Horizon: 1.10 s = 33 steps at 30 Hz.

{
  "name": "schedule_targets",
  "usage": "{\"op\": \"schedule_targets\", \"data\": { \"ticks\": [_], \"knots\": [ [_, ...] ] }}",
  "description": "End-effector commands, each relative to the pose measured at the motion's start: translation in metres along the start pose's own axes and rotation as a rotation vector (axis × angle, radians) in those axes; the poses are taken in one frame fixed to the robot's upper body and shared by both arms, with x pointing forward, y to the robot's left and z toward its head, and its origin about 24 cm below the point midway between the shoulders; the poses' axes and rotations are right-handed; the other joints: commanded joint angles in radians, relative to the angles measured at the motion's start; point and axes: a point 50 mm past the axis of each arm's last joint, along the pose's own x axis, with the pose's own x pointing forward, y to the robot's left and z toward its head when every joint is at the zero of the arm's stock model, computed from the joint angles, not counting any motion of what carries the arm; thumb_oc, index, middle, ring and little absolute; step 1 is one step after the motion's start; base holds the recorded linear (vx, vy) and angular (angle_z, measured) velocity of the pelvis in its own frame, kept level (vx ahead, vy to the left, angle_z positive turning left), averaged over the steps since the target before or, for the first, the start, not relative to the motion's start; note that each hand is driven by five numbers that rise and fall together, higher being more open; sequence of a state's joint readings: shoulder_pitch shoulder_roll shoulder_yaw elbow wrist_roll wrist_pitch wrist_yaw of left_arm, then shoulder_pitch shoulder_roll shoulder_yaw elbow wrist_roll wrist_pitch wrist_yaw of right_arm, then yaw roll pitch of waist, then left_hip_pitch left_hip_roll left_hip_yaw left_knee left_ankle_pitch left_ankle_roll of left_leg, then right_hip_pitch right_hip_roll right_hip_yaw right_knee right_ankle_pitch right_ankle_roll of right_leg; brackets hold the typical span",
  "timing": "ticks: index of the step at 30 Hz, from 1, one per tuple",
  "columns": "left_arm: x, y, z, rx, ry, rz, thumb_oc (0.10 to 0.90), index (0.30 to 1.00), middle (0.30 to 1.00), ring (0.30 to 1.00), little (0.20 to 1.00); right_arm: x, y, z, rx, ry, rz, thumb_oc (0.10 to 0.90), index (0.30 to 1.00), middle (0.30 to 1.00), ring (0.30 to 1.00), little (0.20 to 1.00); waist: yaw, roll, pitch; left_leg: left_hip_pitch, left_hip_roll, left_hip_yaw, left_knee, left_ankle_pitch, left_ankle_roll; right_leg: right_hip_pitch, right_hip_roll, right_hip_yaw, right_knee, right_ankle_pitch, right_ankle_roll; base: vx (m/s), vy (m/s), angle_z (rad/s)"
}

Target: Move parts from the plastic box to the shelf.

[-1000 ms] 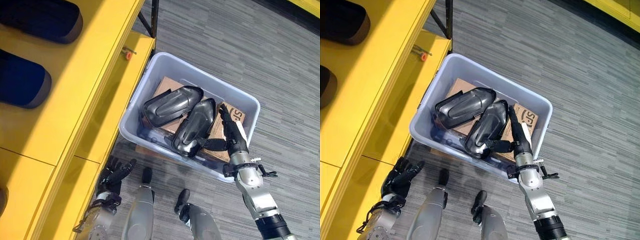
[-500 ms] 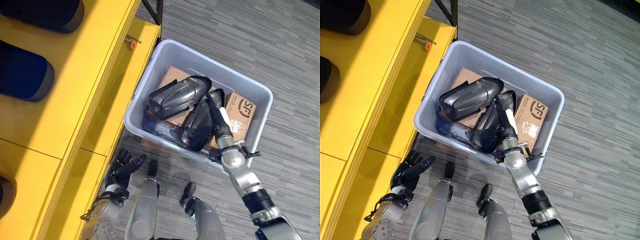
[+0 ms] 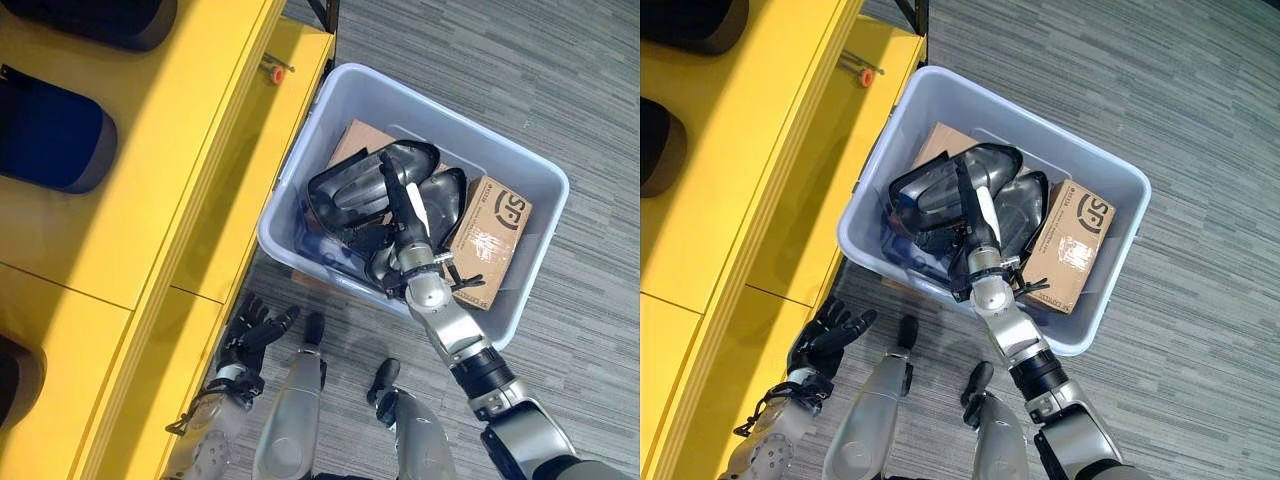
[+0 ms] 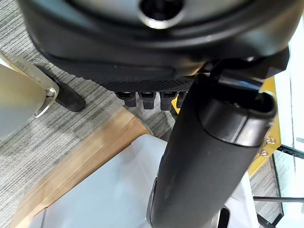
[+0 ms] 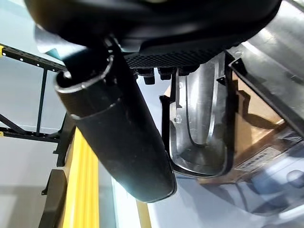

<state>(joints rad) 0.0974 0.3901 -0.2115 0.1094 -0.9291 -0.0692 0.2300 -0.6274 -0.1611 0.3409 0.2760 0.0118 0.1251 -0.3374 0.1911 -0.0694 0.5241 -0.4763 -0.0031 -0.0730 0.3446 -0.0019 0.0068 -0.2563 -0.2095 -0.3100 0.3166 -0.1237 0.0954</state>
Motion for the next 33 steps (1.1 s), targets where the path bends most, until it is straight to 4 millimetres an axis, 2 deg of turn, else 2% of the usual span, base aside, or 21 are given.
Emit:
{"op": "schedule_targets", "data": {
  "ticks": [1,9,12,19,20,22,24,28,29,30,31,33],
  "knots": [
    [-0.013,-0.011,0.019,0.010,-0.093,-0.088,0.900,1.000,1.000,1.000,1.000,0.015,-0.004,0.050,0.037,-0.205,-0.047,0.900,1.000,1.000,1.000,1.000,0.004,0.014,-0.024,-0.014,0.034,-0.041,0.042,-0.095,0.012,0.009,-0.101,0.017,-0.065,0.101,0.050,0.00,0.000,0.00],
    [-0.014,-0.015,0.016,0.013,-0.081,-0.097,0.900,1.000,1.000,1.000,1.000,0.035,0.005,0.070,0.134,-0.192,-0.100,0.900,1.000,1.000,1.000,1.000,0.021,0.028,-0.004,-0.030,0.027,-0.042,0.040,-0.087,0.010,-0.009,-0.103,0.015,-0.060,0.106,0.047,0.00,0.000,0.00],
    [-0.015,-0.015,0.016,0.013,-0.081,-0.098,0.900,1.000,1.000,1.000,1.000,0.040,0.010,0.071,0.178,-0.165,-0.107,0.900,1.000,1.000,1.000,1.000,0.027,0.032,-0.004,-0.038,0.025,-0.045,0.039,-0.085,0.011,-0.018,-0.104,0.014,-0.062,0.109,0.047,0.00,0.000,0.00],
    [-0.015,-0.017,0.015,0.017,-0.074,-0.102,0.900,1.000,1.000,1.000,1.000,0.048,0.010,0.071,0.212,-0.123,-0.160,0.900,1.000,1.000,1.000,1.000,0.036,0.044,-0.004,-0.051,0.020,-0.052,0.043,-0.085,0.011,-0.026,-0.103,0.009,-0.059,0.108,0.048,0.00,0.004,0.01],
    [-0.015,-0.020,0.012,0.023,-0.061,-0.111,0.900,1.000,1.000,1.000,1.000,0.057,0.009,0.073,0.272,-0.073,-0.221,0.900,1.000,1.000,1.000,1.000,0.047,0.062,-0.004,-0.068,0.013,-0.057,0.053,-0.086,0.011,-0.037,-0.105,0.006,-0.047,0.104,0.046,0.00,0.048,0.07],
    [-0.014,-0.022,0.013,0.024,-0.063,-0.116,0.900,1.000,1.000,1.000,1.000,0.061,0.009,0.074,0.296,-0.055,-0.235,0.900,1.000,1.000,1.000,1.000,0.052,0.069,-0.004,-0.079,0.010,-0.058,0.062,-0.089,0.012,-0.046,-0.106,0.004,-0.042,0.103,0.046,0.00,0.038,0.08],
    [-0.014,-0.024,0.011,0.019,-0.059,-0.119,0.900,1.000,1.000,1.000,1.000,0.066,0.011,0.072,0.332,-0.007,-0.265,0.900,1.000,1.000,1.000,1.000,0.066,0.089,-0.004,-0.103,0.001,-0.063,0.077,-0.094,0.013,-0.062,-0.108,0.001,-0.033,0.100,0.046,0.00,0.033,0.14],
    [-0.013,-0.028,0.010,0.016,-0.058,-0.125,0.900,1.000,1.000,1.000,1.000,0.069,0.013,0.068,0.413,0.049,-0.286,0.900,1.000,1.000,1.000,1.000,0.074,0.103,-0.004,-0.119,-0.003,-0.067,0.082,-0.093,0.013,-0.073,-0.108,-0.001,-0.027,0.096,0.044,0.02,0.025,0.11],
    [-0.013,-0.028,0.008,0.013,-0.049,-0.125,0.900,1.000,1.000,1.000,1.000,0.068,0.015,0.062,0.506,0.097,-0.300,0.900,1.000,1.000,1.000,1.000,0.080,0.108,-0.004,-0.107,0.000,-0.071,0.087,-0.121,0.009,-0.064,-0.105,0.003,-0.018,0.075,0.051,0.00,0.025,0.11],
    [-0.012,-0.030,0.008,0.017,-0.047,-0.129,0.900,1.000,1.000,1.000,1.000,0.070,0.012,0.059,0.541,0.121,-0.314,0.900,1.000,1.000,1.000,1.000,0.083,0.111,-0.004,-0.129,-0.005,-0.069,0.089,-0.096,0.014,-0.080,-0.108,-0.005,-0.022,0.093,0.044,0.08,-0.002,0.07],
    [-0.013,-0.030,0.006,0.017,-0.037,-0.130,0.900,1.000,1.000,1.000,1.000,0.070,0.010,0.054,0.550,0.144,-0.323,0.900,1.000,1.000,1.000,1.000,0.088,0.115,-0.004,-0.114,-0.004,-0.073,0.096,-0.126,0.009,-0.066,-0.107,0.001,-0.014,0.071,0.052,0.00,0.022,0.05],
    [-0.011,-0.033,0.004,0.015,-0.030,-0.141,0.900,1.000,1.000,1.000,1.000,0.072,0.008,0.052,0.599,0.166,-0.351,0.900,1.000,1.000,1.000,1.000,0.096,0.126,-0.004,-0.128,-0.008,-0.077,0.101,-0.126,0.008,-0.076,-0.109,-0.003,-0.009,0.069,0.052,0.04,0.007,0.06]
  ]
}}
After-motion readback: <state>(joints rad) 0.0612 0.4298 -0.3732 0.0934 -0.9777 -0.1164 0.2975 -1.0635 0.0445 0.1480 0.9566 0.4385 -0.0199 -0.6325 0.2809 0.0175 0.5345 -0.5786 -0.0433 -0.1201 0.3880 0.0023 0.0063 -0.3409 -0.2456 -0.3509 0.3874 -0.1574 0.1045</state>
